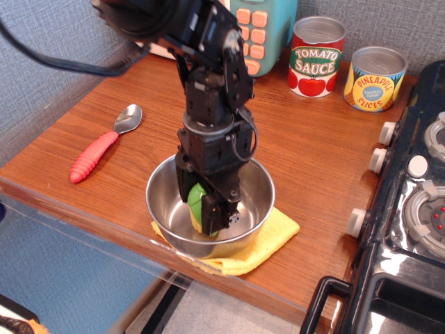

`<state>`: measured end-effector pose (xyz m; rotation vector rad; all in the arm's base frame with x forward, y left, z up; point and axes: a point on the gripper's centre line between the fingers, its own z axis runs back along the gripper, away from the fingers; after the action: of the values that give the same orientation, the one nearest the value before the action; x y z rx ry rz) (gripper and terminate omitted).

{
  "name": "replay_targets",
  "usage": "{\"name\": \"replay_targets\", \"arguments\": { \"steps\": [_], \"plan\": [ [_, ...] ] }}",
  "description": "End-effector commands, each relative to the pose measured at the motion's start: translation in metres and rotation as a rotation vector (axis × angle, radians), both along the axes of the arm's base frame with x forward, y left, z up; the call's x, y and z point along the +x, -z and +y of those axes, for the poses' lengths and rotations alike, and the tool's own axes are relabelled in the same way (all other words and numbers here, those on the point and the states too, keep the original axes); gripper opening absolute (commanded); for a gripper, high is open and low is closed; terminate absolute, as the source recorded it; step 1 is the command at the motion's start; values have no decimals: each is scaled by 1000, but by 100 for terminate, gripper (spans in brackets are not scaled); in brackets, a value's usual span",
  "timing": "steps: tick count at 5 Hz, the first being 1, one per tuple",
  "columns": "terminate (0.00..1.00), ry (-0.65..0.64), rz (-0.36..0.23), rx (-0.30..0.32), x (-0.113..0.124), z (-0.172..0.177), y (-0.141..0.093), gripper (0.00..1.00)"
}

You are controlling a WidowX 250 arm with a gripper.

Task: Put the lemon inside the pot.

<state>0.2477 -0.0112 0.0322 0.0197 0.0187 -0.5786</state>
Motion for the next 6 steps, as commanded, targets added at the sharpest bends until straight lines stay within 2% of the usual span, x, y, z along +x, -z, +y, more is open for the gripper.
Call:
{"name": "replay_targets", "arguments": {
  "steps": [1, 2, 3, 4, 5, 6],
  "plan": [
    [0, -3, -53, -4, -1, 14, -22, 100],
    [0, -35, -128, -31, -3, 26, -52, 100],
    [0, -115, -214, -114, -10, 46, -98, 100],
    [0, -269, -220, -85, -12, 71, -118, 100],
    [0, -363, -161, -26, -5, 88, -106, 100],
    [0, -401, -125, 22, -2, 95, -96, 100]
  ]
}}
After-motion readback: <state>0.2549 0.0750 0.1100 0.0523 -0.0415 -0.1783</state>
